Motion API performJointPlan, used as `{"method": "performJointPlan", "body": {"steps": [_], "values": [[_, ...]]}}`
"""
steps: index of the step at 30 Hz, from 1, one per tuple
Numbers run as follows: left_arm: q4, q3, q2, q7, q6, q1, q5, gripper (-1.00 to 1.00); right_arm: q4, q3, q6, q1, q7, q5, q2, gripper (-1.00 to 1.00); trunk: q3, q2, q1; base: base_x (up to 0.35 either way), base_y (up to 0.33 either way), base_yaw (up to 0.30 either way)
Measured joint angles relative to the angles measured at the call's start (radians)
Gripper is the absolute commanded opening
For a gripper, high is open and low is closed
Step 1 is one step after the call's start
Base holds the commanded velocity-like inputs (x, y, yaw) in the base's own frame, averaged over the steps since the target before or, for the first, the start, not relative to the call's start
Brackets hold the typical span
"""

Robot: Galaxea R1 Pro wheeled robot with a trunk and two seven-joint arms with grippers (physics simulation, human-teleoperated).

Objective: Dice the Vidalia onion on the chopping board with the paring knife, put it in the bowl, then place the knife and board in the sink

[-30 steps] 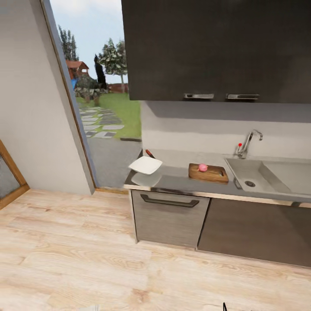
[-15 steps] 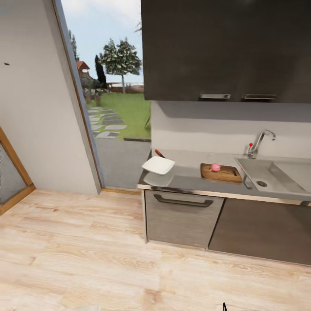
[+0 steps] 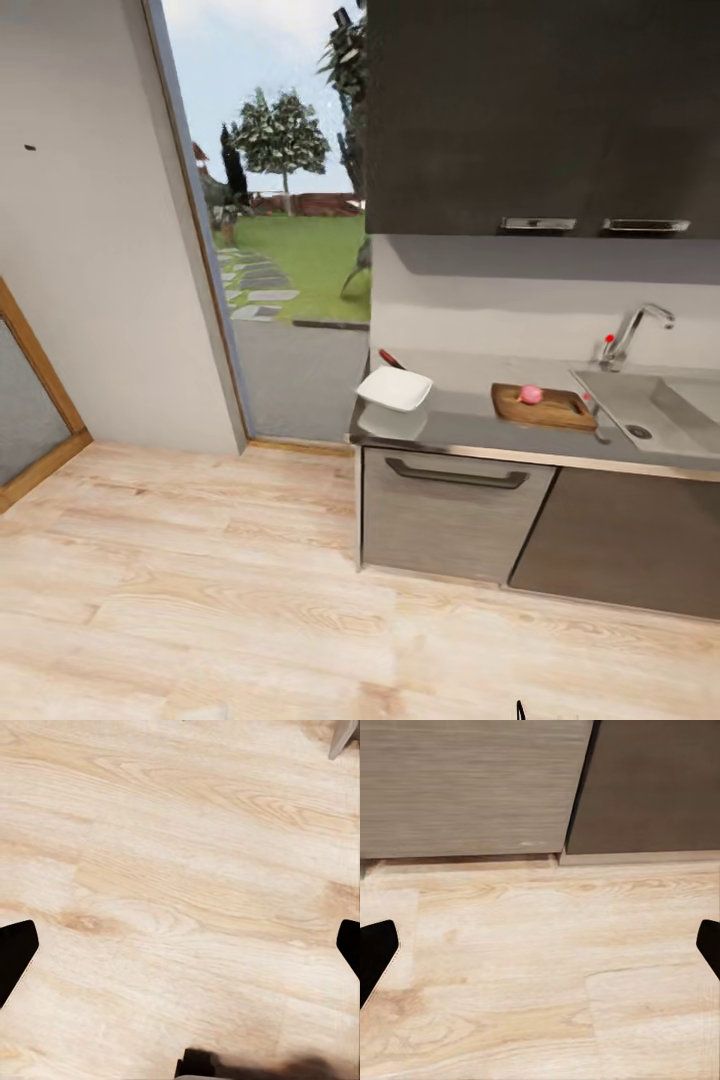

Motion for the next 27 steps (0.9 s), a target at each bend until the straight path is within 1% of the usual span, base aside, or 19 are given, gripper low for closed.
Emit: {"method": "performJointPlan", "body": {"steps": [17, 27], "values": [[0.0, 0.0, 0.0, 0.0, 0.0, 0.0, 0.0, 1.0, 0.0, 0.0, 0.001, 0.0, 0.0, 0.0, 0.0, 1.0, 0.0, 0.0, 0.0, 0.23, 0.174, 0.0], [0.0, -0.001, 0.0, 0.0, 0.0, 0.0, 0.0, 1.0, 0.0, 0.0, 0.002, 0.0, 0.0, 0.001, 0.0, 1.0, 0.0, 0.0, 0.0, 0.164, 0.242, 0.0]]}}
